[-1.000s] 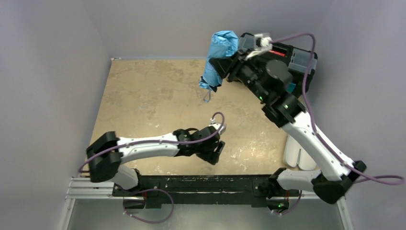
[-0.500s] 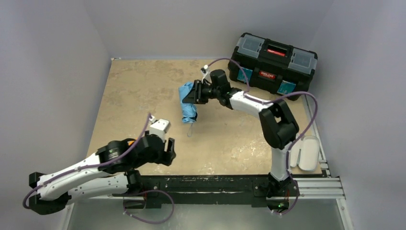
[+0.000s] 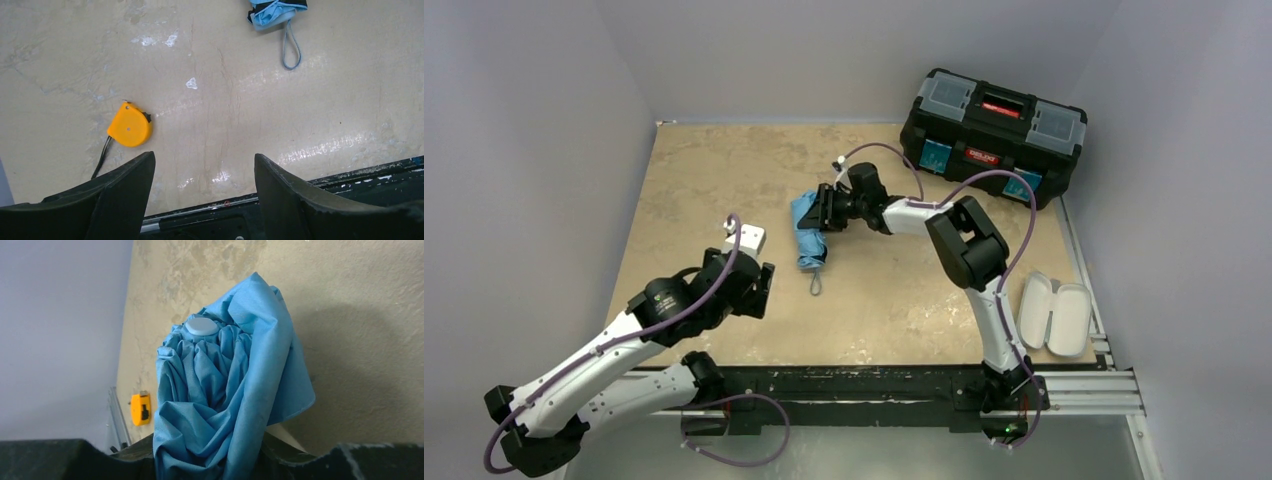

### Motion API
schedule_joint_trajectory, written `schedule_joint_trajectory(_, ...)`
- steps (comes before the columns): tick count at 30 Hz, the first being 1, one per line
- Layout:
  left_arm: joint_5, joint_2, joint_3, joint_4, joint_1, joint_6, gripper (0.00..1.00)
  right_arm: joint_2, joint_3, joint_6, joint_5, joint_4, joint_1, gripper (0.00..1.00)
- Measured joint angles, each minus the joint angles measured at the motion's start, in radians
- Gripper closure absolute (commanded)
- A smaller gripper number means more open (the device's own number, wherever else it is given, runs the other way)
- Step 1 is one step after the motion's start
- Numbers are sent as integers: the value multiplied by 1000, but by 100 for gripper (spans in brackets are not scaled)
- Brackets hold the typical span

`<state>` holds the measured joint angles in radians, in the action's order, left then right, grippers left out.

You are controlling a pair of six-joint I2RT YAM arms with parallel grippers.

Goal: Put away the umbrella

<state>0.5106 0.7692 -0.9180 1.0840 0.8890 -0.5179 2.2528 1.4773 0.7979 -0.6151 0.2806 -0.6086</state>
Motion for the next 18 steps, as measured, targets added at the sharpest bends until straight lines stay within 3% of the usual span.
schedule_joint_trajectory(2, -13, -3, 0, -8, -6, 26, 28, 0, 9, -15, 21, -37, 0, 24)
schedule_joint_trajectory(3, -17, -5, 0, -11, -7, 34, 28, 0, 15, -23, 32, -52, 0, 7)
schedule_joint_trajectory(4, -25, -6, 1, -19, -8, 45, 28, 0, 24, -41, 50, -71, 0, 2)
schedule_joint_trajectory(13, -55, -19, 3, -33, -12, 84, 28, -36, 143, -190, 243, -340, 0, 1)
schedule_joint_trajectory(18, -57, -45, 11, -36, -12, 89, 28, -213, 138, -281, 486, -620, 0, 1)
